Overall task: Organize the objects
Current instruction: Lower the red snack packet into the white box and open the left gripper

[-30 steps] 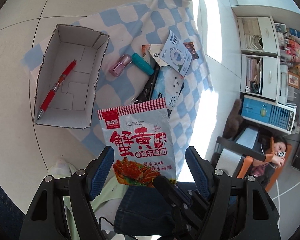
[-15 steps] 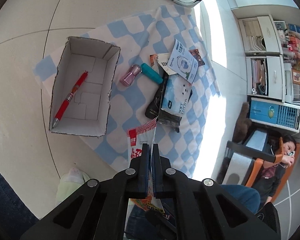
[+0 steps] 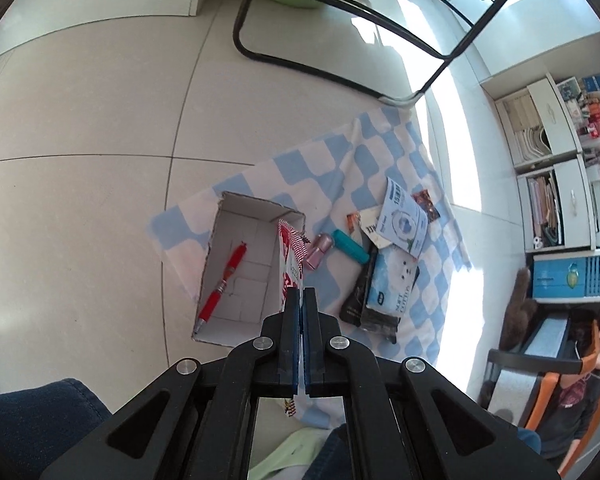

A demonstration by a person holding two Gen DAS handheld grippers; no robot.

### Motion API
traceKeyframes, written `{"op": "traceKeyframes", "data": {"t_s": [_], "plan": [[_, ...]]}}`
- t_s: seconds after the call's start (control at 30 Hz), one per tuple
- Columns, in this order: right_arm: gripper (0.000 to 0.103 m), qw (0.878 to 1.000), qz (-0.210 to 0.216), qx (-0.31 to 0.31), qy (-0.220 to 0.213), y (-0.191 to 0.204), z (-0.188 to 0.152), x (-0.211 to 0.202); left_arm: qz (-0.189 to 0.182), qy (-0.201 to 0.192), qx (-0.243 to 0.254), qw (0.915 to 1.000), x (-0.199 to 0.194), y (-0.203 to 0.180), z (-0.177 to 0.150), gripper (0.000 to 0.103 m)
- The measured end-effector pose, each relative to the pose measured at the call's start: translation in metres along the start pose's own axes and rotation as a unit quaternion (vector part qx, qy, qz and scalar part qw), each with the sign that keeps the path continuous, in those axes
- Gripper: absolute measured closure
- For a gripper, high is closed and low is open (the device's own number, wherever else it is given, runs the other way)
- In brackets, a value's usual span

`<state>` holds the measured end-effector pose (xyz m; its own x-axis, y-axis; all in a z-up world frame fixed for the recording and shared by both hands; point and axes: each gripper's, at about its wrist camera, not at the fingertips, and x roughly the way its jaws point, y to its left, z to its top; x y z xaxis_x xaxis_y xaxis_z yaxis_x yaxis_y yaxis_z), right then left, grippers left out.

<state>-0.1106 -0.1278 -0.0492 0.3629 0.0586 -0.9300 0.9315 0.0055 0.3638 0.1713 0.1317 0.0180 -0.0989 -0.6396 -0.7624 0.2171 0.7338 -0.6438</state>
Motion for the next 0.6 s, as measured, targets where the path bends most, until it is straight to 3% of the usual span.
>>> {"op": "traceKeyframes", "data": {"t_s": [0.2, 0.3, 0.43, 0.47, 0.5, 0.57, 0.6], "plan": [[0.049, 0.996, 0.006, 0.089, -0.006, -0.031, 0.004, -0.003, 0.049, -0.021, 0.007, 0.9986, -0.006, 0.001, 0.000, 0.103], [0.035, 0.991, 0.005, 0.132, -0.011, -0.046, 0.004, -0.003, 0.055, -0.016, 0.013, 0.9983, -0.002, -0.004, -0.002, 0.103], [0.032, 0.982, -0.008, 0.190, -0.005, -0.069, 0.003, 0.001, 0.054, 0.010, 0.014, 0.9984, 0.011, -0.009, 0.000, 0.103], [0.031, 0.979, -0.010, 0.205, -0.005, -0.075, 0.002, 0.001, 0.057, 0.014, 0.014, 0.9982, 0.013, -0.009, 0.000, 0.094], [0.030, 0.976, -0.012, 0.219, -0.007, -0.081, 0.001, 0.002, 0.060, 0.014, 0.017, 0.9979, 0.014, -0.009, 0.000, 0.073], [0.030, 0.970, -0.017, 0.243, -0.012, -0.091, 0.002, 0.002, 0.054, 0.009, 0.018, 0.9983, 0.014, -0.012, -0.001, 0.043], [0.030, 0.968, -0.021, 0.251, -0.015, -0.094, 0.003, 0.002, 0.048, 0.009, 0.016, 0.9987, 0.013, -0.011, -0.001, 0.041]]}}
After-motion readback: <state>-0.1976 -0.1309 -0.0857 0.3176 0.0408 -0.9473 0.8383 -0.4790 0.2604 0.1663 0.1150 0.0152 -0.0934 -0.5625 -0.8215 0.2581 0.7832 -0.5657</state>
